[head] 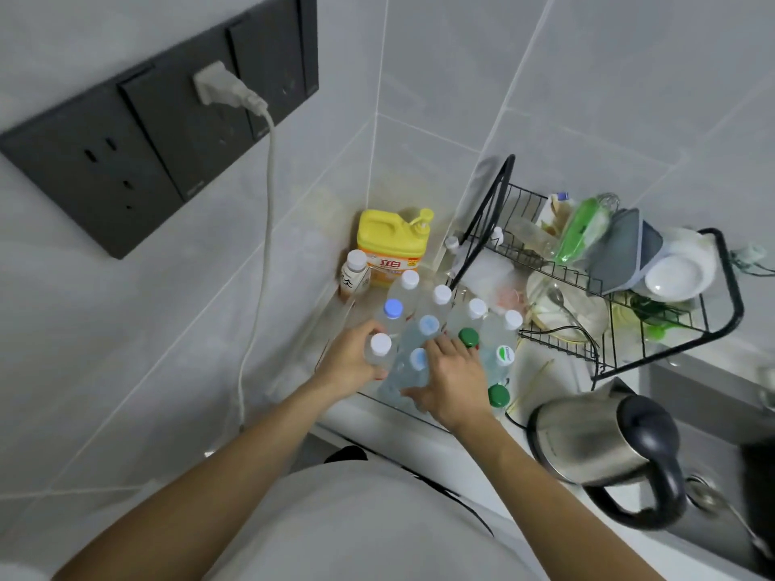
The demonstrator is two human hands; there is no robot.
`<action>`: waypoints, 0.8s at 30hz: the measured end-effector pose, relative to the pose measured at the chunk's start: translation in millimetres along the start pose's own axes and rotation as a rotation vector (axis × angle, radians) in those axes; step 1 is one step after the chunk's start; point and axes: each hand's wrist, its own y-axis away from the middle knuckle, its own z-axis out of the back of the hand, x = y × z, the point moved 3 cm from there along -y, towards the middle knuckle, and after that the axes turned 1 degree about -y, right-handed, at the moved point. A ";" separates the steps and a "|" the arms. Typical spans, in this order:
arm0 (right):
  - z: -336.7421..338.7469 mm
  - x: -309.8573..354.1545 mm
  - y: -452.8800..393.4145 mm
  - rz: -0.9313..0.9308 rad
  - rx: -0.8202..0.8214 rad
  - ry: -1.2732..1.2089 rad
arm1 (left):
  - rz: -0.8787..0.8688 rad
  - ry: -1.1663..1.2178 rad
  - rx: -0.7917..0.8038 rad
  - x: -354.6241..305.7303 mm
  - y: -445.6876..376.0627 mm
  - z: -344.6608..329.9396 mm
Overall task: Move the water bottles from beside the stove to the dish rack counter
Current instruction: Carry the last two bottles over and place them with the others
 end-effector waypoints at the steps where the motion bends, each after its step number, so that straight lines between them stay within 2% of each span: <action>1: -0.1 2.0 -0.8 -0.003 0.011 0.025 | -0.014 0.009 0.000 2.1 0.7 -1.8; 6: 4.0 6.3 -2.5 0.027 0.023 0.014 | -0.091 -0.034 -0.028 1.6 4.3 5.0; 10: 9.5 3.9 -2.2 0.042 -0.013 -0.043 | -0.202 -0.208 -0.078 -13.1 6.5 22.8; 14: 10.0 5.3 -2.4 0.039 0.003 -0.034 | -0.258 -0.348 -0.039 -28.1 9.8 23.6; 24: 11.9 3.3 -4.9 0.124 0.050 -0.045 | -0.312 -0.332 -0.049 -37.4 7.2 21.4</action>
